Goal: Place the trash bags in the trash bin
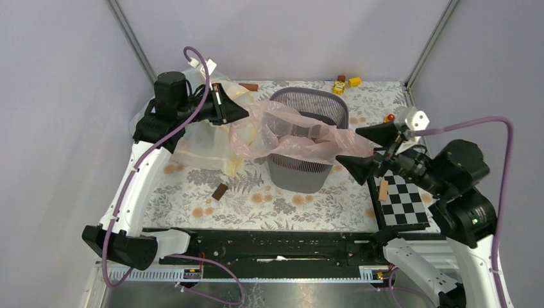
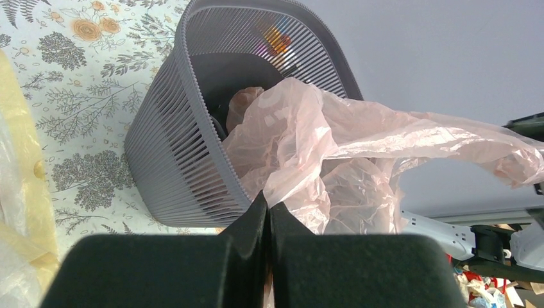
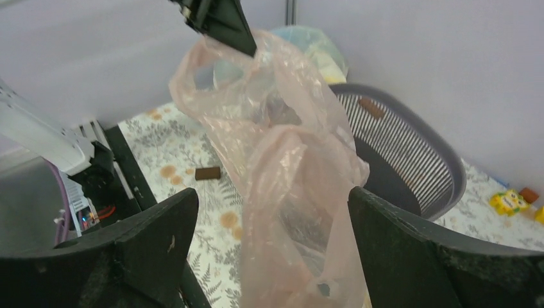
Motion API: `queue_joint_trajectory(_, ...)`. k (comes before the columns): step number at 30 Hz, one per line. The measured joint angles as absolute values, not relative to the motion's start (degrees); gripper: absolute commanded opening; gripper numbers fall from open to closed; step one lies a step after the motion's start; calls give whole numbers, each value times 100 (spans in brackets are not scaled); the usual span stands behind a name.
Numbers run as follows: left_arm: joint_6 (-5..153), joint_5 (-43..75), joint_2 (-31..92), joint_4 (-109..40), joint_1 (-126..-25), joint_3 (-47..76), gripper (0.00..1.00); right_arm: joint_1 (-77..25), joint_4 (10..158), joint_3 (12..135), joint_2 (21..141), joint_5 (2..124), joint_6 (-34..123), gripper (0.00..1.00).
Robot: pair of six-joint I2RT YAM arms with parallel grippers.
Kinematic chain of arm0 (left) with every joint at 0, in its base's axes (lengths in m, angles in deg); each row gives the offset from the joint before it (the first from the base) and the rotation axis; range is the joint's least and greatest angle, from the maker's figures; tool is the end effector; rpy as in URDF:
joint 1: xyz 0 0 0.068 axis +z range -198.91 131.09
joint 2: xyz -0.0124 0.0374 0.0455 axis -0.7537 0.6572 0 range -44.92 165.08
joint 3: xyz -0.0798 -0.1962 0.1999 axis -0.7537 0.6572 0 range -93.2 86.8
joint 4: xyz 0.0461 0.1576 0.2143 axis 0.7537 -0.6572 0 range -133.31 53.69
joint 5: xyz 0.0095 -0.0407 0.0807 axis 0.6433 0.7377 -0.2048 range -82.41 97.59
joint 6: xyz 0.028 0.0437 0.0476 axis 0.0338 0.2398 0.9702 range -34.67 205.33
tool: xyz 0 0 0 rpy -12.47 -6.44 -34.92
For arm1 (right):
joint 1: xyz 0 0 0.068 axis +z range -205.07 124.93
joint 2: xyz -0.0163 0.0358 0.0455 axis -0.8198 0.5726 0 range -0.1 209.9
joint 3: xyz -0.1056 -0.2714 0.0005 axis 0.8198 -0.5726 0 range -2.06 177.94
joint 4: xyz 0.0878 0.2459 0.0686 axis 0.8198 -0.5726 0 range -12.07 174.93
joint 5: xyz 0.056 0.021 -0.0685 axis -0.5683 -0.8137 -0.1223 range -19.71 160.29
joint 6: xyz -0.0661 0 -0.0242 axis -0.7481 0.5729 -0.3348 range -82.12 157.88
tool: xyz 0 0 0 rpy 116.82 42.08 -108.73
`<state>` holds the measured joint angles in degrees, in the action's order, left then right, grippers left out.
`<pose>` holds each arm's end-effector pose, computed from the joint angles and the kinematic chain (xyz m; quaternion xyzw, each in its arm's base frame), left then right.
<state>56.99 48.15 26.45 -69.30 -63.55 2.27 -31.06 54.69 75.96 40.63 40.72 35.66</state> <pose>0.2558 -0.1055 0.4580 0.1063 0.7859 -0.4614 0.3978 0.0748 0.0644 0.5150 -0.3314 0.5803 0.3028 0.6794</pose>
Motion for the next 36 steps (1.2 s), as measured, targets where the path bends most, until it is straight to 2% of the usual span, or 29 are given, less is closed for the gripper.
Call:
queue_joint_trajectory(1, 5699, 4815, 2645, -6934, -6355, 221, 0, -3106, 5443, 7513, 4094, 4092, 3492, 76)
queue_joint_trajectory(4, 5703, 4815, 2645, -7009, -6355, 144, 0, -3106, 5392, 7421, 4212, 4330, 3330, 26)
queue_joint_trajectory(5, 5705, 4815, 2645, -7028, -6355, 111, 0, -3106, 5395, 7419, 4253, 4413, 3297, 13)
queue_joint_trajectory(6, 5716, 4815, 2645, -7046, -6355, 76, 0, -3106, 5403, 7419, 4290, 4520, 3297, 6)
queue_joint_trajectory(8, 5745, 4813, 2645, -7061, -6355, 24, 2, -3106, 5406, 7419, 4338, 4728, 3347, 0)
queue_joint_trajectory(15, 5882, 4557, 2896, -7345, -6357, -472, 1, -3106, 5438, 7727, 4677, 6116, 4126, 0)
queue_joint_trajectory(18, 5961, 4358, 3228, -7382, -6357, -767, 1, -3106, 5373, 8049, 5123, 6848, 4515, 6)
queue_joint_trajectory(23, 6051, 4013, 3749, -7481, -6357, -829, 1, -3106, 5130, 8477, 5980, 7694, 4956, 8)
queue_joint_trajectory(30, 6092, 3834, 4828, -7702, -6357, -1495, 1, -3252, 4612, 9008, 7077, 8140, 5249, 10)
queue_joint_trajectory(36, 6077, 3805, 5637, -7712, -6357, -2219, 1, -4207, 4461, 9284, 7499, 7762, 5428, 11)
